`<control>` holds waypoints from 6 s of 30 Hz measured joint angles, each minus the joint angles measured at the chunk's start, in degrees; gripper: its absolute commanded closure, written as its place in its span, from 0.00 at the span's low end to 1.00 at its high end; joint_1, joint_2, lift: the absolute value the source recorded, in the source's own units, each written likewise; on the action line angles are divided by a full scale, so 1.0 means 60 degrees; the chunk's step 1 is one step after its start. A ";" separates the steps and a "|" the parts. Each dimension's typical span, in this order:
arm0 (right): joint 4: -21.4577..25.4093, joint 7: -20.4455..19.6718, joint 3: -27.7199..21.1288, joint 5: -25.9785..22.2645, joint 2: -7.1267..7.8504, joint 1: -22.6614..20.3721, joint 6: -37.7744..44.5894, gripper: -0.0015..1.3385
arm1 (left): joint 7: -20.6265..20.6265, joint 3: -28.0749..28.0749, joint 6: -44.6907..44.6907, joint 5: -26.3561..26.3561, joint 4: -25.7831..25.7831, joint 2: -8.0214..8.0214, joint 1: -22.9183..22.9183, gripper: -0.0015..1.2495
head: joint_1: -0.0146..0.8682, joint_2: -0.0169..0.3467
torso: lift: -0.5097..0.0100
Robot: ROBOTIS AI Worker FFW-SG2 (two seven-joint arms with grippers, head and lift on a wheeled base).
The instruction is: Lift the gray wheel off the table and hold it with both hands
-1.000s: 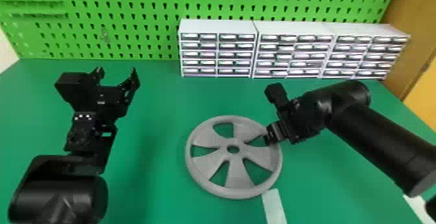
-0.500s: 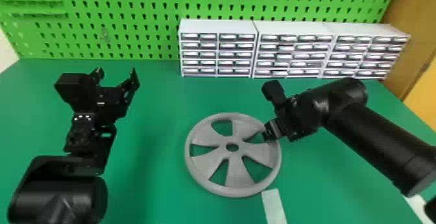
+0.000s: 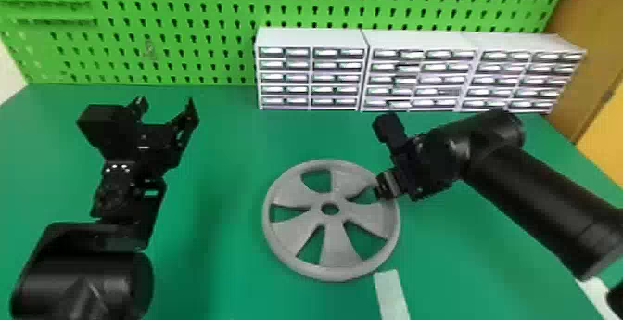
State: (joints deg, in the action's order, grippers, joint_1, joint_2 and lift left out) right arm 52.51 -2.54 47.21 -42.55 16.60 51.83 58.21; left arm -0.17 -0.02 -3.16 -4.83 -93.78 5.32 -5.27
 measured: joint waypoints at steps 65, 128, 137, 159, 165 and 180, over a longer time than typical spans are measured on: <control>0.3781 -0.3156 -0.3152 0.4082 -0.1481 -0.3863 -0.8037 0.93 | -0.0001 0.0287 0.0026 0.0004 -0.0279 -0.0005 0.0235 0.35 | 0.82 0.09 | 0.79; 0.3004 -0.4073 -0.3499 0.6624 -0.2143 -0.4393 -1.2193 0.93 | -0.1543 -0.1650 -0.1663 -0.1878 0.0553 -0.0007 0.0594 0.37 | 0.82 0.09 | 0.79; 0.3142 -0.4071 -0.3349 0.6685 -0.2159 -0.4385 -1.2313 0.93 | -0.1671 -0.1991 -0.2327 -0.2322 0.1362 -0.0010 0.0197 0.38 | 0.82 0.09 | 0.79; 0.3383 -0.4064 -0.3049 0.6701 -0.2137 -0.4404 -1.2348 0.93 | -0.1670 -0.2474 -0.3091 -0.2678 0.2797 -0.0212 -0.0816 0.40 | 0.82 0.09 | 0.79; 0.3392 -0.4064 -0.3092 0.6666 -0.2147 -0.4396 -1.2384 0.93 | -0.1670 -0.2458 -0.3147 -0.2681 0.2896 -0.0254 -0.0885 0.40 | 0.82 0.09 | 0.79; 0.3392 -0.4059 -0.3083 0.6611 -0.2124 -0.4379 -1.2403 0.93 | -0.1670 -0.2482 -0.3120 -0.2721 0.2915 -0.0272 -0.0930 0.64 | 0.82 0.09 | 0.79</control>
State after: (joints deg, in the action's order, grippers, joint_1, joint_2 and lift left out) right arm 72.86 -26.89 28.71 -2.89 3.86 25.56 -16.21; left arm -10.19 -14.91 -21.88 -21.16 -76.29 3.68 -10.85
